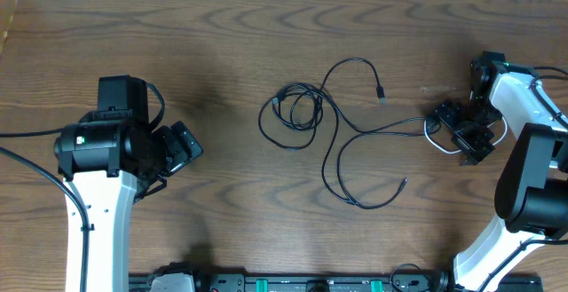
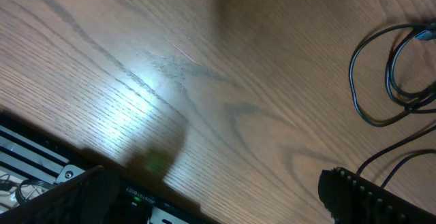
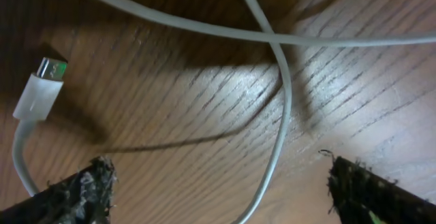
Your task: Untangle cables
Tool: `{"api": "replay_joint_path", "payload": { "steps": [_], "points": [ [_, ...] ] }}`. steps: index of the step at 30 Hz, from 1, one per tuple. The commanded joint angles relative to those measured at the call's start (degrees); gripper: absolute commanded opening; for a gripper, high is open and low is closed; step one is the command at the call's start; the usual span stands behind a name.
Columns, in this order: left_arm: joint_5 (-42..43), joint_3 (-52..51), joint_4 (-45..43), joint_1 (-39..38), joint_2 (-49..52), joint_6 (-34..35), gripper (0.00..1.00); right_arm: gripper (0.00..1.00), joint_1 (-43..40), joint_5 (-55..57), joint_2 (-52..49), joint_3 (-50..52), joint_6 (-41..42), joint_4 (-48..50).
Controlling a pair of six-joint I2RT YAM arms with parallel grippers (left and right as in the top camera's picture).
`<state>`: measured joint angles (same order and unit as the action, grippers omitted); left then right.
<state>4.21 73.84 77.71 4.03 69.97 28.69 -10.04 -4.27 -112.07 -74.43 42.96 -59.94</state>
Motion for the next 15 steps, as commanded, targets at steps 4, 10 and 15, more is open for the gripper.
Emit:
{"api": "replay_joint_path", "payload": {
  "steps": [4, 10, 15],
  "points": [
    [-0.13, -0.02, 0.17, 0.2, 0.02, 0.48, 0.99, 0.67, -0.04, 1.66, -0.09, 1.4, 1.16, 0.68],
    [-0.13, -0.02, 0.17, 0.2, 0.02, 0.48, 0.99, 0.18, -0.04, 1.81, -0.09, 1.88, 1.14, 0.81],
    [-0.13, -0.02, 0.17, 0.2, 0.02, 0.48, 0.99, 0.01, -0.07, 1.31, -0.04, 1.09, 1.09, 0.48]
  ]
}}
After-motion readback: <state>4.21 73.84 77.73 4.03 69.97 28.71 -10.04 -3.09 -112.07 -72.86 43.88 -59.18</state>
